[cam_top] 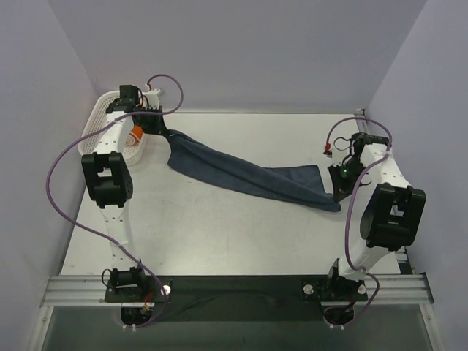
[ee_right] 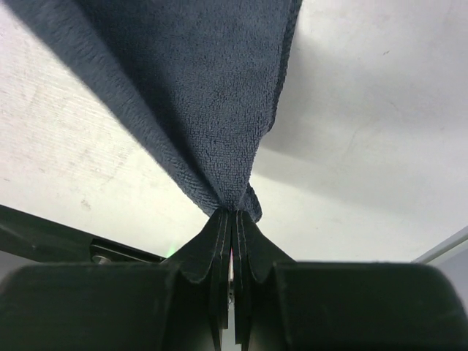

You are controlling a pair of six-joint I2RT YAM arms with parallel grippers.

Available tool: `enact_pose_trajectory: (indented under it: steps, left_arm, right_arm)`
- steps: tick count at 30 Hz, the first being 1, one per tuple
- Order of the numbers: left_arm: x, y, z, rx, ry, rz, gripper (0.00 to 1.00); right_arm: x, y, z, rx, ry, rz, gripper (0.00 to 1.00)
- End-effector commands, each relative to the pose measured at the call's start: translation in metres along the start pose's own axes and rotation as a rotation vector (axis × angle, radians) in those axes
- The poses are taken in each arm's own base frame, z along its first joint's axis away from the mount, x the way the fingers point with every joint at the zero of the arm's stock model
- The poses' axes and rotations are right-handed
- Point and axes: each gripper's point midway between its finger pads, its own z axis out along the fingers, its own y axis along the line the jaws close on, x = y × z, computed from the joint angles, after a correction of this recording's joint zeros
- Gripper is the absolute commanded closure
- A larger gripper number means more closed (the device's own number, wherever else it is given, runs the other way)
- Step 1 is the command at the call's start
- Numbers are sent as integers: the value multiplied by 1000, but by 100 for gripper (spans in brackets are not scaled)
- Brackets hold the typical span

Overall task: Roll the towels
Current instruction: Flatten the towel

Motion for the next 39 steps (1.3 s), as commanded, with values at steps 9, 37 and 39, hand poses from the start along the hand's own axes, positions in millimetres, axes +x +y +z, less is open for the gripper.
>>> enact_pose_trajectory:
  steps: [9,37,39]
  left_arm:
    - [27,-35,-48,19,44,166,100]
    - [68,-58,-61,107,164,116,97]
    - [68,-57,-61,106,165,114,98]
  right_arm:
    - [84,98,-1,-302,285,-276,100]
    - [-68,10,48,-5,133,-39,55]
    - [-64,7,55,-1,161,-39,56]
